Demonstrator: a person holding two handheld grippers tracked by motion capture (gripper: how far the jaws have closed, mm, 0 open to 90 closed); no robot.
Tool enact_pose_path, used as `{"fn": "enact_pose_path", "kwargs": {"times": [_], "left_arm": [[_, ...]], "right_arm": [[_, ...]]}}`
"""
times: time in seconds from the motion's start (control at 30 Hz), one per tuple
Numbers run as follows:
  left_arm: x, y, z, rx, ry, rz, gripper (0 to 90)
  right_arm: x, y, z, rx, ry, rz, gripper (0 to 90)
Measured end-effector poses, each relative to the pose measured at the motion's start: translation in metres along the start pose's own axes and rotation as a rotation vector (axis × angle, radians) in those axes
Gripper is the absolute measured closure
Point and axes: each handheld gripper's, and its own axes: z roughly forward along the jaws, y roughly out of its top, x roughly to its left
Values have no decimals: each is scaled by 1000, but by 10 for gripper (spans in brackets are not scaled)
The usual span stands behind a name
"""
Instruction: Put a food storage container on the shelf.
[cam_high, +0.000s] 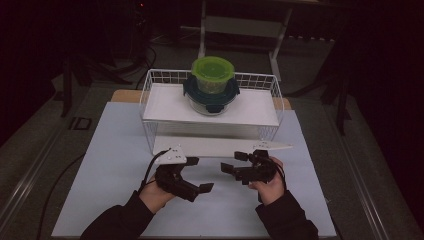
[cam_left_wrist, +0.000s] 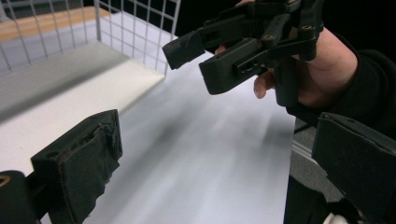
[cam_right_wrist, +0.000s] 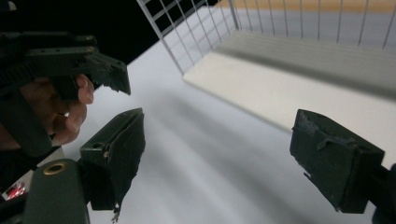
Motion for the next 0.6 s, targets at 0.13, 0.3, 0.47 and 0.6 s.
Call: {"fn": "enact_pose_path", "kwargs": {"times": [0.13, 0.3, 0.47, 0.6], "left_arm": [[-2, -13, 7, 20, -4, 12, 16], [0, -23, 9, 2, -8, -5, 16], [2, -29, 10, 9, -4, -6, 16], [2, -32, 12, 13, -12, -8, 16]], "right_arm": [[-1, -13, 3, 30, -5, -10, 175], [-2, -20, 1, 31, -9, -15, 175], [-4, -26, 1, 36, -22, -24, 175], [-6, -27, 1, 37, -25, -24, 175]]}}
